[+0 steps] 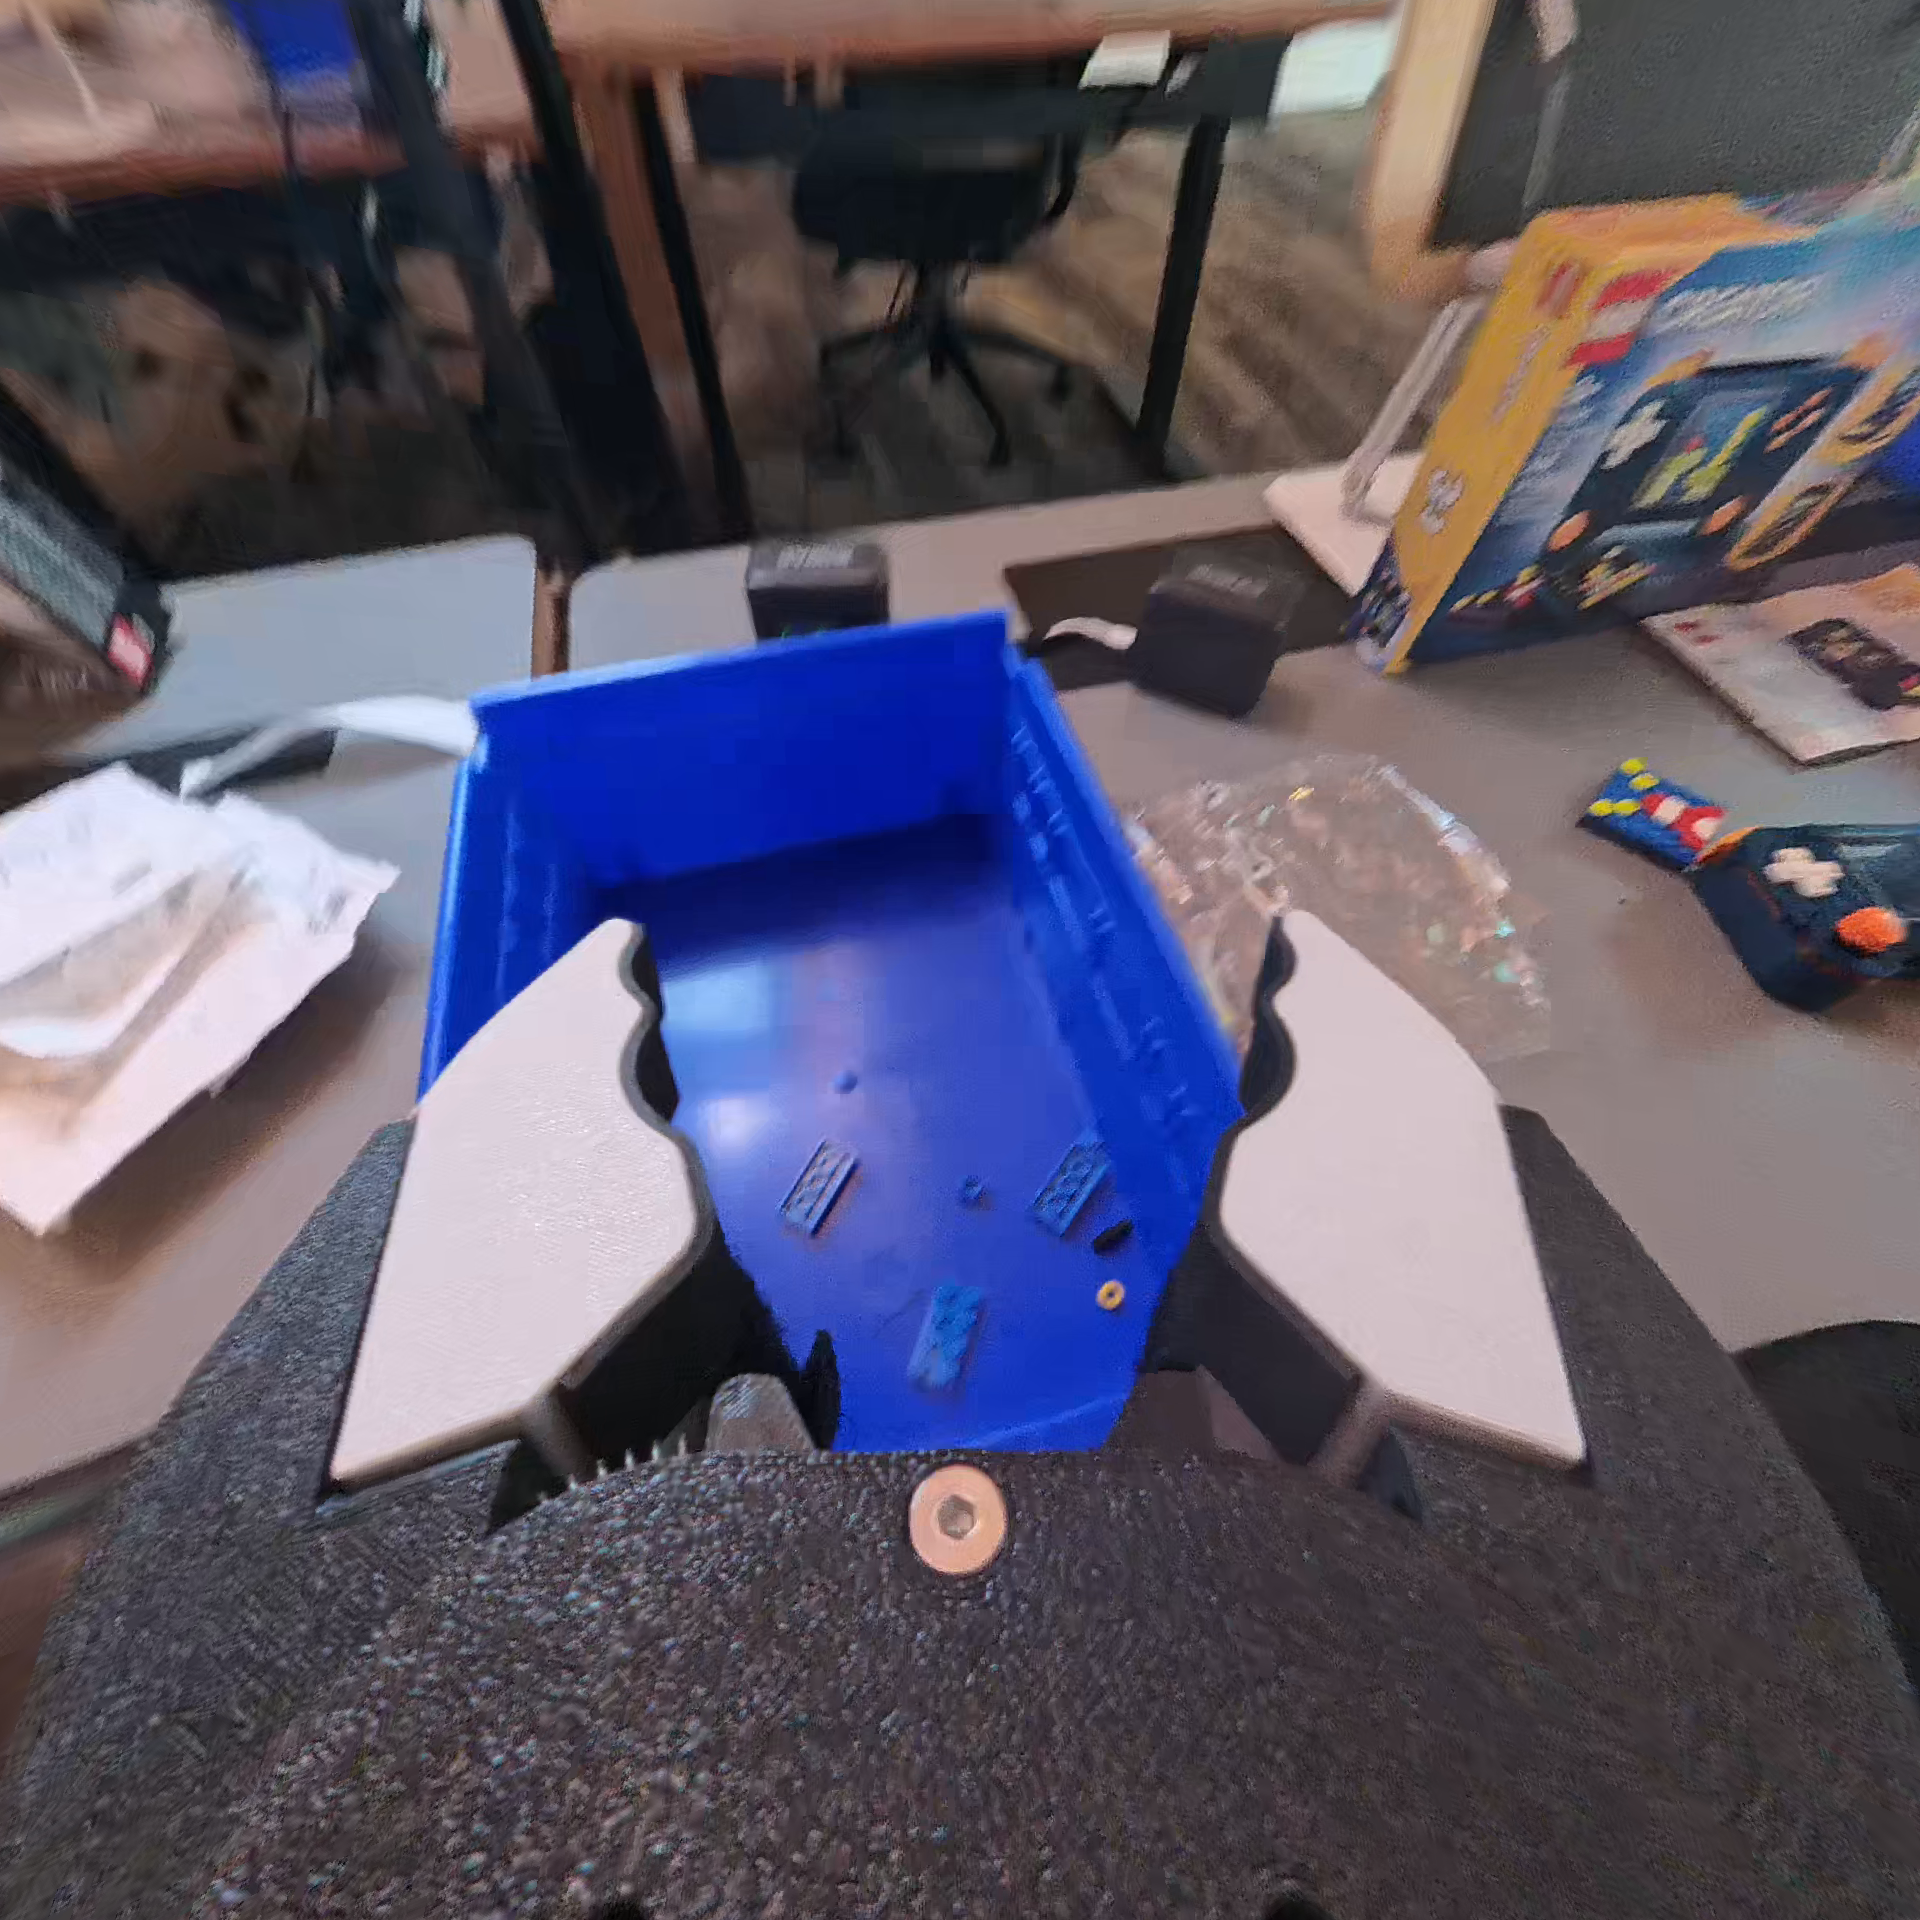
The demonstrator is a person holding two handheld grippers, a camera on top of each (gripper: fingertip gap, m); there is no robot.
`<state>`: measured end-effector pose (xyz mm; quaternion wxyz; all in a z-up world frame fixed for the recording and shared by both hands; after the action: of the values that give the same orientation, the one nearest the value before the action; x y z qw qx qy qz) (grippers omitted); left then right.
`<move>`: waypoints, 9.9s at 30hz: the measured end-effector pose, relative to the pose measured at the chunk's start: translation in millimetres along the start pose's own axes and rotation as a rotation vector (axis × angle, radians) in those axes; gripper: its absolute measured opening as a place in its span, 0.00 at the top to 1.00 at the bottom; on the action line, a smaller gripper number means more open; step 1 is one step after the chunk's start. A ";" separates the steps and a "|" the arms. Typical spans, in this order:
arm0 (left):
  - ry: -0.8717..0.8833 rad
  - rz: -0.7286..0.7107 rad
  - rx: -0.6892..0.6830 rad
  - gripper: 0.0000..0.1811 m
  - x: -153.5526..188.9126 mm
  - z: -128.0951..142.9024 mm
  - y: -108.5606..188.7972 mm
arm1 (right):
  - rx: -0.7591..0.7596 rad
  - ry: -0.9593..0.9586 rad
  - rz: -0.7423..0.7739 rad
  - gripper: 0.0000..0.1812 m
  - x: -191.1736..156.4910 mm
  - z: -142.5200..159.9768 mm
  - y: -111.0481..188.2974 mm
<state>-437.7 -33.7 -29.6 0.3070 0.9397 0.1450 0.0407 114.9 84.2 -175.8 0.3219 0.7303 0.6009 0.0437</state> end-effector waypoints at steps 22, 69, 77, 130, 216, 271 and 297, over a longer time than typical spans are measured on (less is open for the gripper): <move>0.015 1.227 0.251 0.60 537.2 63.3 30.7 | 0.579 0.499 0.316 0.95 -54.2 -85.8 45.5; -0.370 1.363 0.276 0.77 519.9 96.4 59.0 | 0.242 0.355 -0.554 0.69 -93.6 -28.9 23.7; -0.360 1.422 0.261 0.80 523.2 97.7 61.7 | 0.230 0.376 -0.575 0.69 -98.3 -25.8 24.4; -0.091 -0.120 0.074 0.83 103.3 31.6 22.6 | 0.482 0.340 -0.500 0.69 -74.0 -55.2 37.6; -0.565 1.301 0.248 0.72 530.9 109.0 58.5 | 0.644 0.280 -0.653 0.73 -89.4 -72.5 62.5; 0.026 -0.077 -0.233 0.73 42.2 65.7 -14.4 | 0.616 0.321 -0.481 0.73 -59.3 -72.6 51.5; -0.711 1.097 0.262 0.61 524.6 103.8 45.0 | 0.656 0.335 -0.628 0.73 -76.3 -73.8 65.5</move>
<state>91.4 29.1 -93.6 0.1544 0.8629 -0.4606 -0.1394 116.3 41.3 -58.7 -0.0292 0.5597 0.8179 -0.1303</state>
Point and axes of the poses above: each gripper's, where its closed fingertips meet, y back along the fingers, z out of its underside, x = y × z across the jaws, the point moved 1 cm from there along y, back along the fingers, and after that the axes turned 13 degrees about -x, right-handed, at the moved point
